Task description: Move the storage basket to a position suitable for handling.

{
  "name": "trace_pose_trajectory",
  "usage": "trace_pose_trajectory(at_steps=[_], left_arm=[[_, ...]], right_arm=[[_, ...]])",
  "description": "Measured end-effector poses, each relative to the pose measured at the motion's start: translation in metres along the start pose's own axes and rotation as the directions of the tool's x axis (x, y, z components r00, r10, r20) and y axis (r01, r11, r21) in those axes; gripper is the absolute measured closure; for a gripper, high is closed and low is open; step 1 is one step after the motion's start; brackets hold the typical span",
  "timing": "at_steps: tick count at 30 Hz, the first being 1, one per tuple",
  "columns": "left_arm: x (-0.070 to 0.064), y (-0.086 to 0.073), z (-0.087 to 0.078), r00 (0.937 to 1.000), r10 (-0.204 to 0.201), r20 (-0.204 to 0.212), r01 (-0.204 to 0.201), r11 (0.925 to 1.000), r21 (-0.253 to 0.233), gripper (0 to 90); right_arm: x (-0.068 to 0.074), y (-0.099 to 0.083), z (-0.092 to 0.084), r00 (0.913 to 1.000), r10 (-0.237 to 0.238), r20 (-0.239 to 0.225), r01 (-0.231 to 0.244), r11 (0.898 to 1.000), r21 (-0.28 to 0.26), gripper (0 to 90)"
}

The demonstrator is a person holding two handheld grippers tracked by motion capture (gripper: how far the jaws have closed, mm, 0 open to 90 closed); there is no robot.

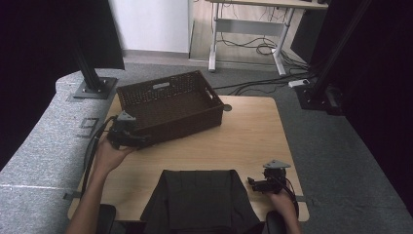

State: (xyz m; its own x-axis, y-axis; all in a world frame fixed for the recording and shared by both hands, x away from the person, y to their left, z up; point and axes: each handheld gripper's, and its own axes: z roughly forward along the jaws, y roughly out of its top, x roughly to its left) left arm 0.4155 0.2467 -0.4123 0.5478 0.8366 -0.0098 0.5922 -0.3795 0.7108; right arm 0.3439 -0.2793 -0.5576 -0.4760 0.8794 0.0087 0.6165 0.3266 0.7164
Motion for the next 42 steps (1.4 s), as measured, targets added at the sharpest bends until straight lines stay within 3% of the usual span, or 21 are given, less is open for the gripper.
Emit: trace_pose_trajectory(at_steps=[7,14,19,26,33,42], left_arm=[[0.018,0.017,-0.009,0.9980,-0.025,-0.058,0.024,0.9993,-0.031,24.4],[0.041,0.023,0.002,0.9904,-0.054,-0.127,0.054,0.9985,-0.008,29.9],[0.053,0.019,0.016,0.9856,-0.078,-0.150,0.081,0.9965,0.017,32.4],[0.058,0.010,0.030,0.9788,-0.094,-0.182,0.103,0.9938,0.042,35.3],[0.065,0.002,0.037,0.9695,-0.128,-0.209,0.141,0.9889,0.047,45.9],[0.066,0.002,0.036,0.9659,-0.152,-0.209,0.165,0.9852,0.045,53.8]], right_arm=[[0.000,0.000,0.000,1.0000,0.000,0.001,0.000,1.000,-0.002,0.0],[0.000,0.000,0.000,1.0000,-0.002,0.001,0.002,1.000,-0.002,0.0],[0.000,0.000,0.000,1.0000,-0.001,0.001,0.001,1.000,-0.002,0.0],[0.000,0.000,0.000,1.0000,-0.001,0.001,0.001,1.000,-0.002,0.0],[0.000,0.000,0.000,1.0000,-0.001,0.001,0.001,1.000,-0.002,0.0],[0.000,0.000,0.000,1.0000,-0.001,0.001,0.001,1.000,-0.002,0.0]])
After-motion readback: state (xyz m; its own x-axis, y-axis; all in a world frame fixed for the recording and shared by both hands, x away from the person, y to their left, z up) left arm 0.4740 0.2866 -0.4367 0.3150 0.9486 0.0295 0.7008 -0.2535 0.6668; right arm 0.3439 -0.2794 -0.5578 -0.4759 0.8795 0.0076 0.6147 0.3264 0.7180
